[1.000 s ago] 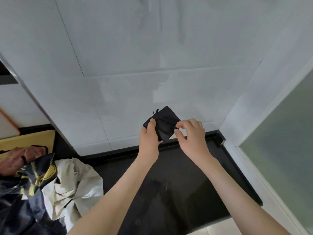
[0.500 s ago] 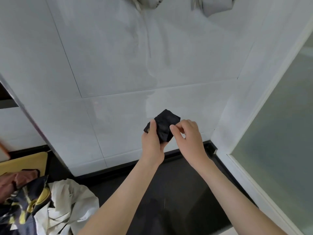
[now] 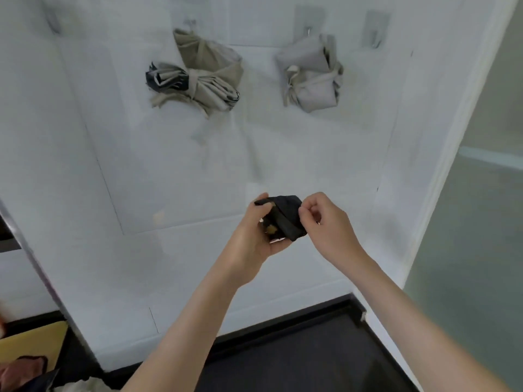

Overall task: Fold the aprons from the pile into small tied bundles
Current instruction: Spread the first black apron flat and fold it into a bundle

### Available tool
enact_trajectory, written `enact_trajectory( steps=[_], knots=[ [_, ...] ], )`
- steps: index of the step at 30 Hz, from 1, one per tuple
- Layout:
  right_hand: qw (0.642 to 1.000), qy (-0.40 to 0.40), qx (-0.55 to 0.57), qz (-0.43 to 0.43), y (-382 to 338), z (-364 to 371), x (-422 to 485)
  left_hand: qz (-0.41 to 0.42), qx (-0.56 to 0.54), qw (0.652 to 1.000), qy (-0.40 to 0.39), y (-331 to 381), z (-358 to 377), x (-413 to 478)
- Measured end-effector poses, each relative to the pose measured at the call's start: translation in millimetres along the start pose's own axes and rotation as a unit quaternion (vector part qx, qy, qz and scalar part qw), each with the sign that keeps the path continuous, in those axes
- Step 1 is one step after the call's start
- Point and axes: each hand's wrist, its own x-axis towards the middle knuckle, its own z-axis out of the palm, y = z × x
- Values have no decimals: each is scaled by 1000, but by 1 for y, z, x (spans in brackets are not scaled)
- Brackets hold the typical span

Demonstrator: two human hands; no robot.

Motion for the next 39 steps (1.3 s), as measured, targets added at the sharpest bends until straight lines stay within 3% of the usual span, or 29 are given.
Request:
enact_trajectory(
  steps=[3, 6, 8, 11, 15, 16, 18, 20, 28, 33, 36, 38, 39],
  knots=[
    [998, -17, 58, 20, -20, -35, 30, 29, -3, 996, -80, 29, 1, 11],
    [995, -35, 88, 12, -41, -69, 55, 94, 110, 981, -126, 54, 17, 23],
    [994, -57, 88, -8, -55, -92, 67, 157, 226, 953, -129, 68, 34, 33],
    [991, -114, 67, -35, -64, -118, 79, 260, 380, 886, -63, 81, 55, 46],
    [990, -115, 30, -82, -69, -164, 108, 343, 459, 816, 80, 107, 105, 74],
    [990, -98, 49, -91, -72, -176, 117, 354, 449, 817, 82, 114, 120, 83],
    [989, -53, 98, -97, -75, -199, 138, 353, 376, 855, 62, 130, 152, 104],
    [987, -13, 125, -97, -76, -214, 162, 339, 356, 868, 64, 147, 178, 125],
    [988, 30, 146, -41, -44, -226, 246, 280, 515, 794, 160, 176, 219, 222],
    [985, 44, 160, -43, -36, -220, 266, 270, 501, 798, 198, 171, 214, 245],
    [987, 42, 148, -48, -30, -220, 272, 279, 515, 782, 214, 170, 217, 248],
    [988, 43, 141, -35, -25, -217, 275, 286, 543, 752, 239, 164, 220, 248],
    [988, 45, 145, -27, -23, -214, 275, 292, 581, 714, 260, 159, 221, 247]
  ],
)
